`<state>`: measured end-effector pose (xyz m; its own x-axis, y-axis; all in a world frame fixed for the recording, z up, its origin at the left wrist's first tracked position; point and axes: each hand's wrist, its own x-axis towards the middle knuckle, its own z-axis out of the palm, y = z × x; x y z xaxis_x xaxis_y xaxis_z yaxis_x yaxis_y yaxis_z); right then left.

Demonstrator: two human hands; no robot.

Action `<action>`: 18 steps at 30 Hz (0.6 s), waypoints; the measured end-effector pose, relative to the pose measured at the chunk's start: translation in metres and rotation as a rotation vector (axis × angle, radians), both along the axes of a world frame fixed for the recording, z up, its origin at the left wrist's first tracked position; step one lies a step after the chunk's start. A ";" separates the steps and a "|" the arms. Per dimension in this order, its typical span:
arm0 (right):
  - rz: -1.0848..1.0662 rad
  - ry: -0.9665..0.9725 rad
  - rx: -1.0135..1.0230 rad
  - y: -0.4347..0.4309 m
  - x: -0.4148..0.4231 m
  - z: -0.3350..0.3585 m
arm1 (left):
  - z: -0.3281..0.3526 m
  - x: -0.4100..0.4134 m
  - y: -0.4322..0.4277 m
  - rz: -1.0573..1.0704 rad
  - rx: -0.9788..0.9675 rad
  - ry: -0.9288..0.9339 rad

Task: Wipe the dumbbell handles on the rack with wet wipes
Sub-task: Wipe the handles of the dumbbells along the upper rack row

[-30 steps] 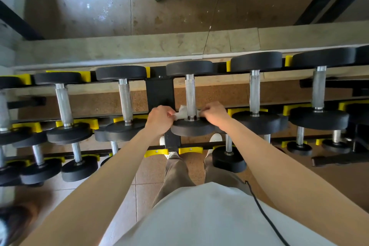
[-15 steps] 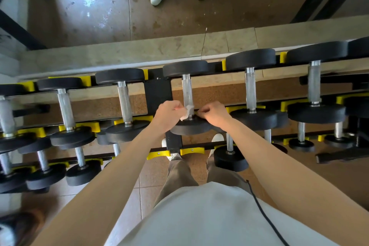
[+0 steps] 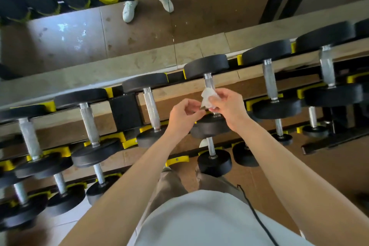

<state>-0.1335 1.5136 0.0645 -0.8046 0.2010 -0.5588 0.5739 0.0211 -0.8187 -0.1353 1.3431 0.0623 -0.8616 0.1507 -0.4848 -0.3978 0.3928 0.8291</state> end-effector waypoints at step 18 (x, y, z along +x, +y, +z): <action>0.594 0.219 0.747 0.048 -0.001 -0.034 | -0.016 0.021 0.002 0.179 -0.053 -0.070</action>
